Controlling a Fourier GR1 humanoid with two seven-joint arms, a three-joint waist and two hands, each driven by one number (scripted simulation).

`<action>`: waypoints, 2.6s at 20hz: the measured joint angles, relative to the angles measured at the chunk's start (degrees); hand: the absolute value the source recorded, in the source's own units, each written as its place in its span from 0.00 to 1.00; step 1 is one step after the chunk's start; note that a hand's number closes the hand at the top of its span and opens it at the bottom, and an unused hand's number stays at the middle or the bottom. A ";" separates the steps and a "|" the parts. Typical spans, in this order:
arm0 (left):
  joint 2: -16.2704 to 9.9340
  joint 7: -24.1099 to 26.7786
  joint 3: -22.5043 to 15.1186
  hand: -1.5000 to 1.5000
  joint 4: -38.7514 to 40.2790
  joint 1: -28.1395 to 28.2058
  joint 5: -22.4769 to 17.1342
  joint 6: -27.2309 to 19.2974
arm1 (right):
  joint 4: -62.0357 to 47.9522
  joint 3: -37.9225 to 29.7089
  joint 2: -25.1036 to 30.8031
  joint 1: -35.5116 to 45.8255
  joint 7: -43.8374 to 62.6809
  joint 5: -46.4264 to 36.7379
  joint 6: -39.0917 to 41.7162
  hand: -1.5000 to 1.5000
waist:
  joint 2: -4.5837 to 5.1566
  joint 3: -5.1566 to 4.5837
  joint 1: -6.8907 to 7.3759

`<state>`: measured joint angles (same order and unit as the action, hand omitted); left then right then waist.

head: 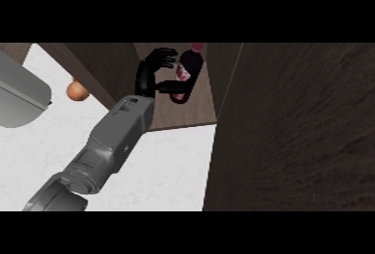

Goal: Pick up the wine, place it into the cabinet and close the cabinet

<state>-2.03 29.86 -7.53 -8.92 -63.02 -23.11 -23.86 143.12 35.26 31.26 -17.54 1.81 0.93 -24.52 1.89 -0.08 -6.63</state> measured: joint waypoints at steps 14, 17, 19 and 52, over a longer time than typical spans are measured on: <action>-2.22 2.63 0.87 0.00 3.77 -2.59 0.92 -3.07 | -0.03 0.13 0.41 -1.88 -3.62 0.60 2.63 0.00 | 0.37 -0.08 -1.07; -1.86 3.64 1.44 0.00 3.12 -2.99 0.51 -0.52 | -0.04 0.06 0.35 -2.29 -4.17 0.68 2.79 0.00 | 0.28 -0.10 -0.77; -1.50 4.43 2.43 1.00 2.33 -3.48 -0.35 0.92 | -0.04 -0.27 0.36 -2.65 -4.49 0.76 2.91 0.00 | 0.20 -0.08 -0.60; 2.02 1.63 -0.83 0.00 -14.62 3.39 -9.07 20.27 | 1.02 -3.03 2.42 -5.65 -1.29 0.60 0.19 0.00 | -2.60 0.03 5.21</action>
<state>-0.02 31.49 -8.36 -23.54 -59.63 -32.18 -3.59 144.13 32.23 33.68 -23.19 0.52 1.53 -24.34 -0.71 -0.05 -1.42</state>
